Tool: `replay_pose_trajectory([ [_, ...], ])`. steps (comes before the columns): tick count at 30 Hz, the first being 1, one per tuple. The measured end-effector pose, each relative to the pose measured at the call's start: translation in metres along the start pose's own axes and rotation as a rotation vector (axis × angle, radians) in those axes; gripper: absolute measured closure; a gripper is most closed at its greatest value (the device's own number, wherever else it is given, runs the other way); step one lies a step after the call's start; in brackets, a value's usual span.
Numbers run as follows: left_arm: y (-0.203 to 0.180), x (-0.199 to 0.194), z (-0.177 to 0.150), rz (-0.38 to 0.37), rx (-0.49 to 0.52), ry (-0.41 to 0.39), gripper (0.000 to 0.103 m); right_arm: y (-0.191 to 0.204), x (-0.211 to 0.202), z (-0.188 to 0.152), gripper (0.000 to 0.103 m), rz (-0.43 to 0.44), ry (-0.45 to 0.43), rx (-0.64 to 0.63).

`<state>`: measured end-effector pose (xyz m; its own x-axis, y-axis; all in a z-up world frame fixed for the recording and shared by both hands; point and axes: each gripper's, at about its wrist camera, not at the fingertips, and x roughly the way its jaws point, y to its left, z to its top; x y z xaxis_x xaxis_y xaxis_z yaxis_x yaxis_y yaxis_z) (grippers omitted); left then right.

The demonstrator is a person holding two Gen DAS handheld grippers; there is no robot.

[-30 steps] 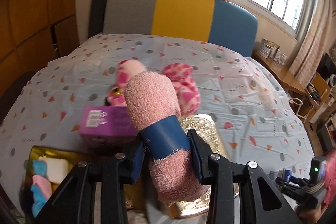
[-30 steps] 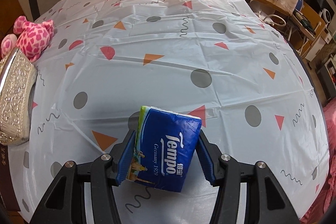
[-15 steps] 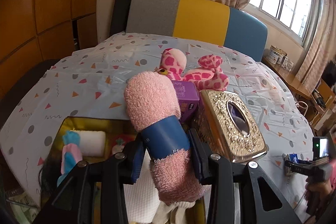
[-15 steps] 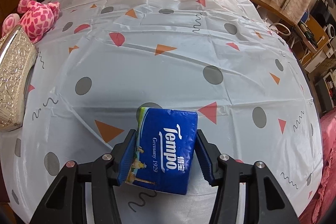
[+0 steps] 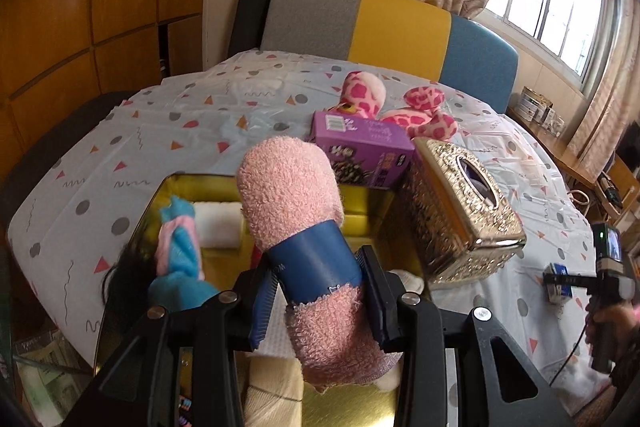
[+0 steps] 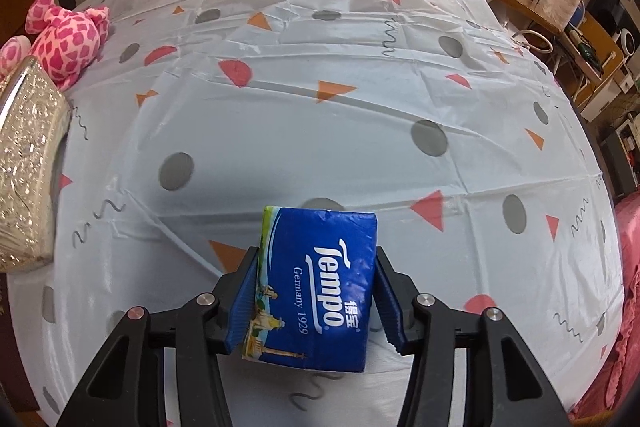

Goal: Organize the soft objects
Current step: 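Carry the pink towel roll to the tray with the left gripper while the right gripper carries the Tempo pack, then lower the towel roll into the tray and open the left gripper while the right gripper lowers the Tempo pack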

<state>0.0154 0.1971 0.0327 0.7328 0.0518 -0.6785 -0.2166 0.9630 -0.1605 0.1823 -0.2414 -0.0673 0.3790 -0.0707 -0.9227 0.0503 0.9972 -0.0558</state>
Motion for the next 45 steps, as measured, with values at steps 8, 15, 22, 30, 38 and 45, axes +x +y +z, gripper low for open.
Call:
replay_pose_trajectory([
  [8,0.02,-0.003,-0.014,0.003,-0.025,0.017,0.063,0.049,-0.03,0.038,0.05,0.081,-0.096,0.016],
  [15,0.034,-0.004,-0.028,0.012,-0.044,0.037,0.063,0.108,-0.072,0.076,0.05,0.14,-0.203,-0.061],
  [22,0.044,-0.009,-0.036,0.017,-0.061,0.041,0.063,0.162,-0.101,0.089,0.05,0.182,-0.265,-0.141],
  [30,0.052,-0.015,-0.044,0.025,-0.074,0.043,0.063,0.214,-0.132,0.08,0.05,0.279,-0.326,-0.239],
  [38,0.057,-0.015,-0.053,0.032,-0.085,0.053,0.063,0.258,-0.148,0.049,0.05,0.382,-0.33,-0.354],
  [45,0.064,-0.015,-0.059,0.04,-0.093,0.063,0.062,0.284,-0.156,0.015,0.05,0.456,-0.315,-0.434],
])
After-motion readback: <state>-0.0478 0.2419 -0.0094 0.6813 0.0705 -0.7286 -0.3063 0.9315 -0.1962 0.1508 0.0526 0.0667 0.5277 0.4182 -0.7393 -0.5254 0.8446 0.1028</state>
